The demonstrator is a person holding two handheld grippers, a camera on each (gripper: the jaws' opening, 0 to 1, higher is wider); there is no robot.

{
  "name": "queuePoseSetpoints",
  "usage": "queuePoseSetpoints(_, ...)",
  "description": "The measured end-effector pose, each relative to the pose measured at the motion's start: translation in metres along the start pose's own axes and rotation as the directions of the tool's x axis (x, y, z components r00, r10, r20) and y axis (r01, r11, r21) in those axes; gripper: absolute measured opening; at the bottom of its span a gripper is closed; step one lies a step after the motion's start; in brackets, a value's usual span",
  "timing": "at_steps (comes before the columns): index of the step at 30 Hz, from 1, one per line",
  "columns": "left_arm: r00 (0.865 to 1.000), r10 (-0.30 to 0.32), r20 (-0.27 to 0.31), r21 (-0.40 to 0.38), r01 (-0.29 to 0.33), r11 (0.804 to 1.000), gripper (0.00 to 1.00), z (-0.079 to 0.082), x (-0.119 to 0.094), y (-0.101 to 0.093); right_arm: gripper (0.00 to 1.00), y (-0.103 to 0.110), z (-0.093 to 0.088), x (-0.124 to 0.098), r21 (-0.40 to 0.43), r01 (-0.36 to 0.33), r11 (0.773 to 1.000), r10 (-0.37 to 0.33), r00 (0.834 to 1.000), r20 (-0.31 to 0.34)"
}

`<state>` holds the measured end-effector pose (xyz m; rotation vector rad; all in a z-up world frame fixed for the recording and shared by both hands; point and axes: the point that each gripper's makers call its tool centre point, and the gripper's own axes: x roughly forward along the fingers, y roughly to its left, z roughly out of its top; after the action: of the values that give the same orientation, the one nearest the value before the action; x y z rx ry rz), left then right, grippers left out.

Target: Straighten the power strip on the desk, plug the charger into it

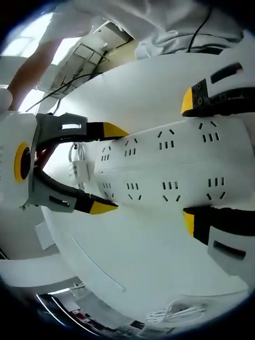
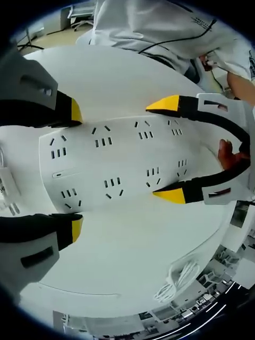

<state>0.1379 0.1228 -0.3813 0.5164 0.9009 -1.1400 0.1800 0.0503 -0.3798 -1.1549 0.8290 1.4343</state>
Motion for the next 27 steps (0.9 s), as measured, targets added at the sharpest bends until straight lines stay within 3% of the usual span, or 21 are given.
queuePoseSetpoints(27,0.999,-0.052,0.006,0.087,0.052,0.995,0.71,0.0051,0.0040,0.0069,0.65,0.0050,-0.0100,-0.0024,0.136,0.035,0.990,-0.027,0.998,-0.059)
